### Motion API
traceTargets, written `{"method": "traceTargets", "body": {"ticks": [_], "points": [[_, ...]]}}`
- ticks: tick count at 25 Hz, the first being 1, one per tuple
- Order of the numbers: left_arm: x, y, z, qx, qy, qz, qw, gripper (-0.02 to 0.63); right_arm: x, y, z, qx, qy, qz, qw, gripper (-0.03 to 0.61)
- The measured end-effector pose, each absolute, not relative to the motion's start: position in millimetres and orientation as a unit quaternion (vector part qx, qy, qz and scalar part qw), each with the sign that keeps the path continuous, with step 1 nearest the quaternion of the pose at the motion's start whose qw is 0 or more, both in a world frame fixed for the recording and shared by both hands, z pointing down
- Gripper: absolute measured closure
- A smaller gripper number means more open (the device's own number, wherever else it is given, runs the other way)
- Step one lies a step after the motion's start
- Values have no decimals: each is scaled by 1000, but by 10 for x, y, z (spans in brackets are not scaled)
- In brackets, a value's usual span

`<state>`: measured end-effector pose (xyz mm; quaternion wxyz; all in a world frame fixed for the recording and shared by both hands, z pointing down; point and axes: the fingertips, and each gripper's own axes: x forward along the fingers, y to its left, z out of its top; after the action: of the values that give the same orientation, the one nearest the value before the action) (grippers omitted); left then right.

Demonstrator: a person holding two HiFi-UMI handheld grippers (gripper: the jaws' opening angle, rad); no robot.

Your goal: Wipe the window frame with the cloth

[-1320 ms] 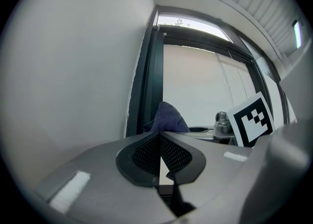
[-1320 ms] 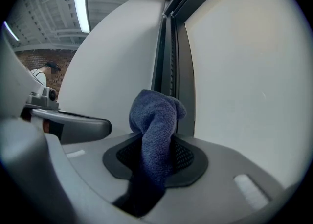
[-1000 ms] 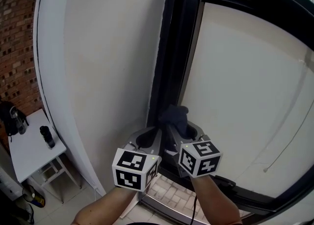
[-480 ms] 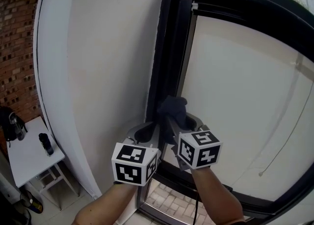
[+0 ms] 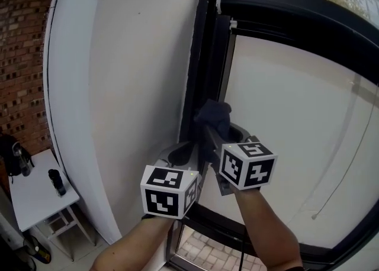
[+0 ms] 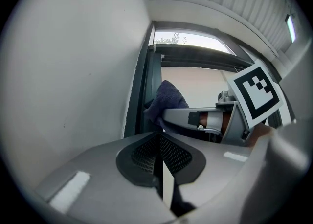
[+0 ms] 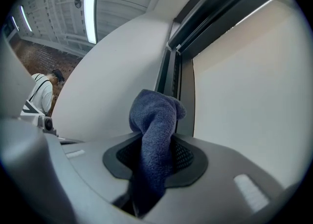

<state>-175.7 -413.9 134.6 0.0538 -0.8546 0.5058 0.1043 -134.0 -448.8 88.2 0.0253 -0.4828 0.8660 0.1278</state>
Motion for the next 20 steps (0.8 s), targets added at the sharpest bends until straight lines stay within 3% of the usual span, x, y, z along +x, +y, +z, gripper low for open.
{"method": "traceTargets", "body": {"ticks": [20], "points": [[-1629,-4296,554,-851,499,129,98,620,-1314,-4519,-208,-496,846,187,52,457]]}}
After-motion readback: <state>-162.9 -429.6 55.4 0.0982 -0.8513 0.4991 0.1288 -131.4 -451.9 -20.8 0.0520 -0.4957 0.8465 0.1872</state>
